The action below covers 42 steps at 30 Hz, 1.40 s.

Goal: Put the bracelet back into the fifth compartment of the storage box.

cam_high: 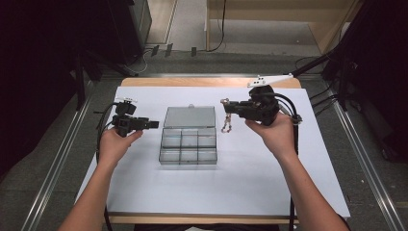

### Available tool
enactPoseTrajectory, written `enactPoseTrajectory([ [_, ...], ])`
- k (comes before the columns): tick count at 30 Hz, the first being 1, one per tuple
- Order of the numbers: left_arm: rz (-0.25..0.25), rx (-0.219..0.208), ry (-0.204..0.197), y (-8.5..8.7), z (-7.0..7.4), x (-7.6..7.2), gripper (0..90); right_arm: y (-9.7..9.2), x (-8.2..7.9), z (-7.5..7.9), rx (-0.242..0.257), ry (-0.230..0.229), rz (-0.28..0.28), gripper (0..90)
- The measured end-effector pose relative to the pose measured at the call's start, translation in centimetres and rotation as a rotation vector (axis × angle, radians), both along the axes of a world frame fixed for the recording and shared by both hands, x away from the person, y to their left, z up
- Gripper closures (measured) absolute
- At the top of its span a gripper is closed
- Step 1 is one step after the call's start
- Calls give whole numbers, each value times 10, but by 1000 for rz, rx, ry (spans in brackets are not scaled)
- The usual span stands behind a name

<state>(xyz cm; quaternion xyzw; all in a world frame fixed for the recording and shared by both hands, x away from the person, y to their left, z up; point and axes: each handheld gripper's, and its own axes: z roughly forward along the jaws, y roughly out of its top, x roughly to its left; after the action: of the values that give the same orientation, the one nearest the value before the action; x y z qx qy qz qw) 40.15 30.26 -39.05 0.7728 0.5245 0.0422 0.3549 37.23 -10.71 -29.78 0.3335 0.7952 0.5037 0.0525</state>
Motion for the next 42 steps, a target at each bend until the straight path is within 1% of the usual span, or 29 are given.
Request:
enactPoseTrajectory([
  [5, -2, 0, -1, 0, 0, 0, 407, 5, -3, 2, 2, -8, 11, 857],
  [6, -1, 0, 0, 0, 0, 0, 407, 7, -6, 3, 8, -26, 20, 857],
  [14, -3, 0, -1, 0, 0, 0, 407, 20, -12, 5, 8, -27, 49, 857],
  [19, -3, -2, -3, 0, 1, 0, 406, 28, -14, 3, 6, -18, 70, 857],
  [24, -4, -1, -5, 0, 1, 0, 406, 34, -16, 1, 7, -11, 78, 857],
  [28, -3, 1, -3, 0, 1, 0, 406, 41, -18, -2, -3, -6, 101, 857],
  [33, -3, 0, -5, 0, 1, 0, 406, 47, -19, -5, -4, -4, 112, 857],
  [42, 3, -3, -4, 3, 1, 0, 406, 59, -22, -12, -5, 15, 132, 857],
])
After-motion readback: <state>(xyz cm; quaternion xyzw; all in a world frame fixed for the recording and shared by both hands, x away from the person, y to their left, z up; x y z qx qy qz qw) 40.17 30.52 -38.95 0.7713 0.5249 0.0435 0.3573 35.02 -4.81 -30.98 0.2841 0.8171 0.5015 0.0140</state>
